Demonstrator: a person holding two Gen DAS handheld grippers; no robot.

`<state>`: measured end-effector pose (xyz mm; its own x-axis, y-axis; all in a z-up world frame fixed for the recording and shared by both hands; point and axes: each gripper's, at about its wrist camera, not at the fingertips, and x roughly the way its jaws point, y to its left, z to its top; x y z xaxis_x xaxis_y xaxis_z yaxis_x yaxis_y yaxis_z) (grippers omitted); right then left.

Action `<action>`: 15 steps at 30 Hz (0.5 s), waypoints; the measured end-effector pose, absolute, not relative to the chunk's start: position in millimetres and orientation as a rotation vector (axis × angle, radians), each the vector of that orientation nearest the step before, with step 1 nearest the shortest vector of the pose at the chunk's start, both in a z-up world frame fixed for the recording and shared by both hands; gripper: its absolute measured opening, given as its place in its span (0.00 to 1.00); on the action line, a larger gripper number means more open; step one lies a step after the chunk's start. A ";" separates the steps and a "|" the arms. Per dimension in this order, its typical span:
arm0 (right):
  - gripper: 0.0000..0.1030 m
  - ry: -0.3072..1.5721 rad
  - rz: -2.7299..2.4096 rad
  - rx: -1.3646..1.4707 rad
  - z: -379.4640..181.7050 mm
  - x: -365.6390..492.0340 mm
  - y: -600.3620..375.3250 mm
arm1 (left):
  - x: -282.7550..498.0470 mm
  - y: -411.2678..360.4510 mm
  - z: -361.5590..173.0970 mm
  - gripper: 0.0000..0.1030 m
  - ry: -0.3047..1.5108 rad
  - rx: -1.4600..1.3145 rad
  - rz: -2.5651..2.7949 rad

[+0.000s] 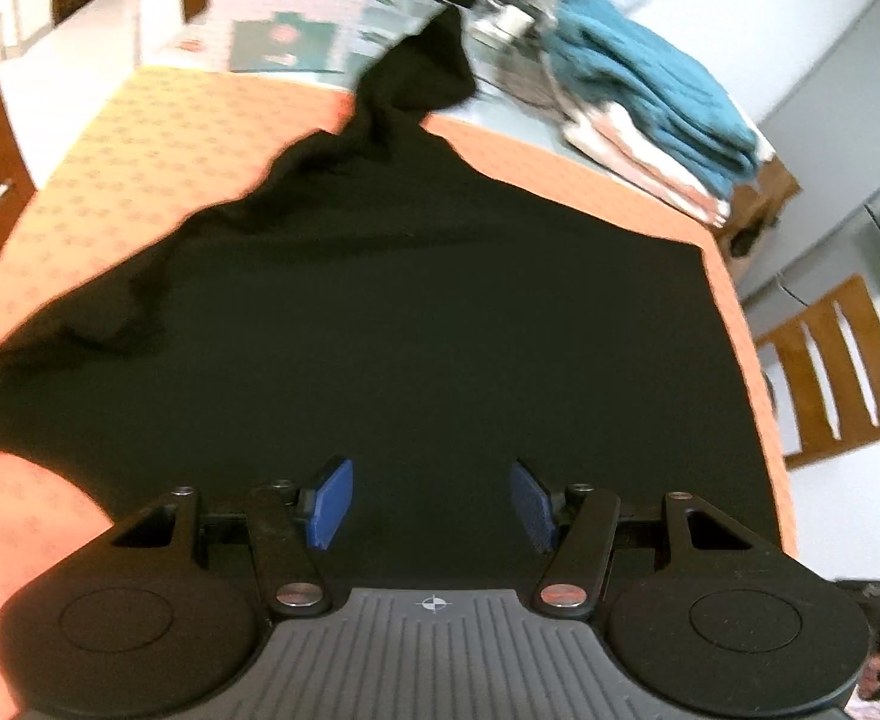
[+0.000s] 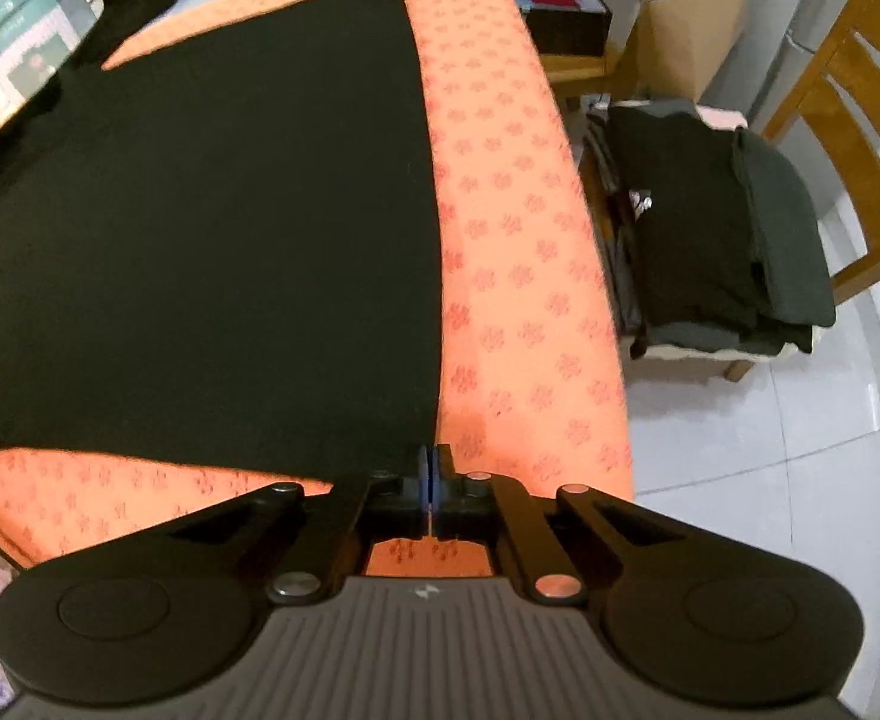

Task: Fold clothes

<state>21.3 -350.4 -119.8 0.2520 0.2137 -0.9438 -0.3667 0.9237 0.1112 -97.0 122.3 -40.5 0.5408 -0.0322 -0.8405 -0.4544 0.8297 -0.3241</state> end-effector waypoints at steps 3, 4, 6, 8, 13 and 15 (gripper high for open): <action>0.13 1.220 0.372 -0.198 -110.9 17.3 -339.3 | -100.4 137.7 -42.5 0.59 0.972 -0.511 0.306; 0.25 1.194 0.374 -0.199 -104.3 16.2 -337.3 | -102.0 143.9 -44.1 0.59 0.971 -0.500 0.319; 0.36 1.146 0.388 -0.194 -91.7 13.5 -331.6 | -104.5 156.1 -49.0 0.59 0.973 -0.487 0.348; 0.43 1.109 0.419 -0.186 -81.2 10.0 -321.6 | -105.3 168.8 -54.9 0.59 0.972 -0.469 0.379; 0.51 1.091 0.465 -0.204 -73.0 4.5 -291.7 | -103.4 200.8 -71.6 0.59 0.963 -0.415 0.455; 0.51 1.101 0.469 -0.202 -73.6 2.8 -283.0 | -101.6 210.1 -77.9 0.59 0.957 -0.397 0.479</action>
